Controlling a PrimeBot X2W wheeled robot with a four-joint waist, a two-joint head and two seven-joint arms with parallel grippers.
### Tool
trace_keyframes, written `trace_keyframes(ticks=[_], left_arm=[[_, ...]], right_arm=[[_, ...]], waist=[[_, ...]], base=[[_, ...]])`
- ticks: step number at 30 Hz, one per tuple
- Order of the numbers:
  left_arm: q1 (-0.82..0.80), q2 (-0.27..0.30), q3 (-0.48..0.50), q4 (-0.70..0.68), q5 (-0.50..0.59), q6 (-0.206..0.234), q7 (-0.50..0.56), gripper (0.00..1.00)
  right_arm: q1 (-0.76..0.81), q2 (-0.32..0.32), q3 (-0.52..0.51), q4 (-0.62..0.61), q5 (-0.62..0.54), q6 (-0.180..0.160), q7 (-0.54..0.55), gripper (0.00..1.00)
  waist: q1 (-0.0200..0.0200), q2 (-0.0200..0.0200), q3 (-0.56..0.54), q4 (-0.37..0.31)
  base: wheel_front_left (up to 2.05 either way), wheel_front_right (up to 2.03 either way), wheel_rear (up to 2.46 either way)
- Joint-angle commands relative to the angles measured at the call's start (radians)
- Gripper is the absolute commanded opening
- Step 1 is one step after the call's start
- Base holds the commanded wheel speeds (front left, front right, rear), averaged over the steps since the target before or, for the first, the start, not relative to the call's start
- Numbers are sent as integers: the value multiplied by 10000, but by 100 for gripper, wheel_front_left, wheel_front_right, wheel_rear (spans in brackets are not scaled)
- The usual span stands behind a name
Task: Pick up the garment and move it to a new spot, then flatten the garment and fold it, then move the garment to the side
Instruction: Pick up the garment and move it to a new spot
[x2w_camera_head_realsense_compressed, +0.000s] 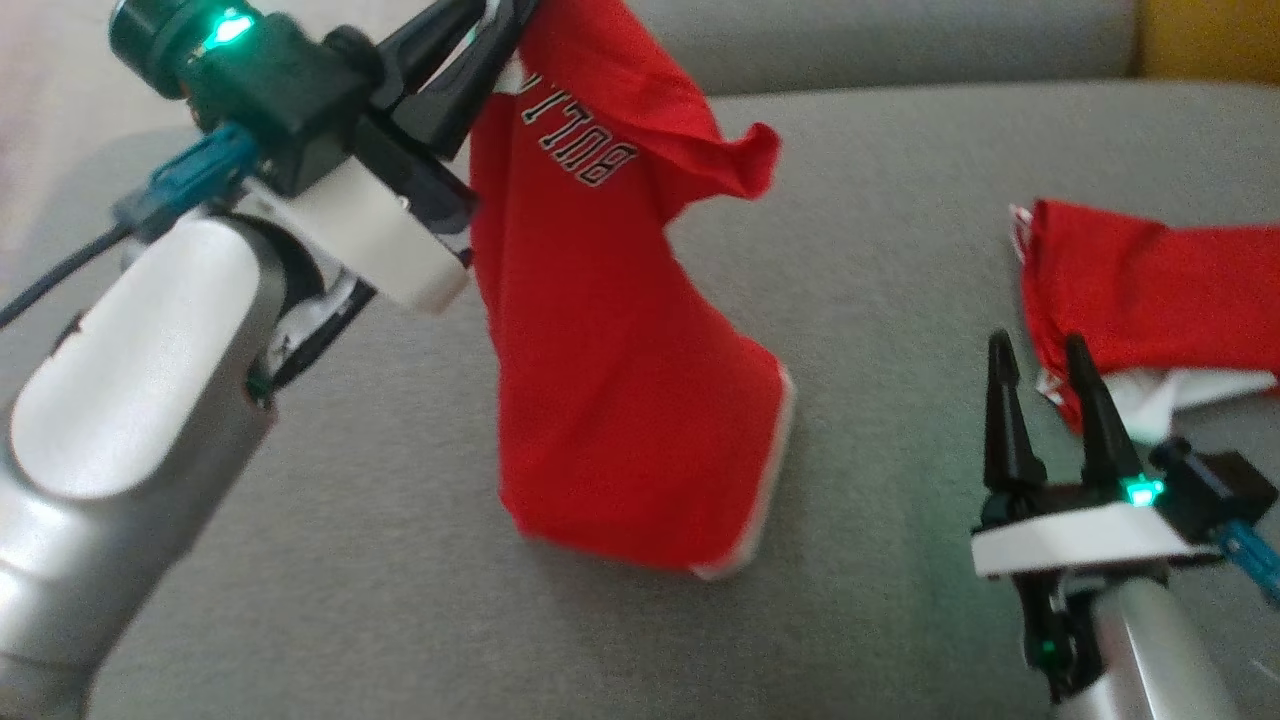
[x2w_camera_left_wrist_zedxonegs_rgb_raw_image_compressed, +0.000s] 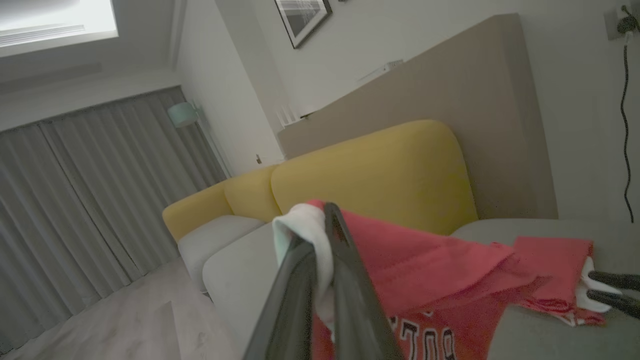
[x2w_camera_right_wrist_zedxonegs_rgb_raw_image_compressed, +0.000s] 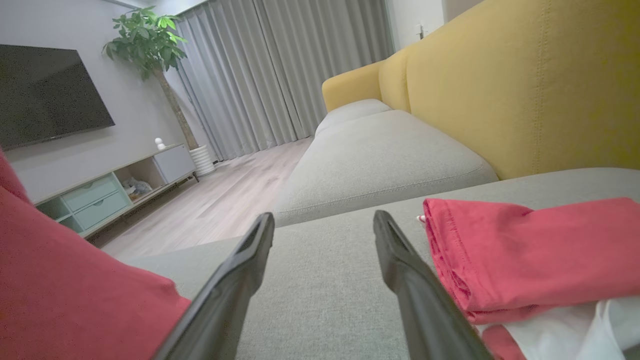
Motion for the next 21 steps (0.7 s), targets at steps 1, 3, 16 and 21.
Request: trace_keyframes(ticks=[1,3,16,21], left_arm=[[-875,495,386,9,-28,-13,76,0],[-1340,650,55,729,11,-41,86,0],[-4156,67,-880,6851,579,489,-1007,100],[-4169,-360,-745,8119,450,696,-1841,100]], right_arm=[[-514,-62,329,-404,117,-7,-109,100],[-742,-62,533,-474,218,-7,-109,100],[-1270,-62,1135,-674,496,-7,-109,100],[-1187,-62,1116,-671,361,-7,-109,100]], waist=[[-1,0,826,-850],[-1,0,1263,-1317],[-1,0,2521,-2730],[-1,0,2348,-2434]], base=[[0,0,0],[0,0,0],[0,0,0],[0,0,0]])
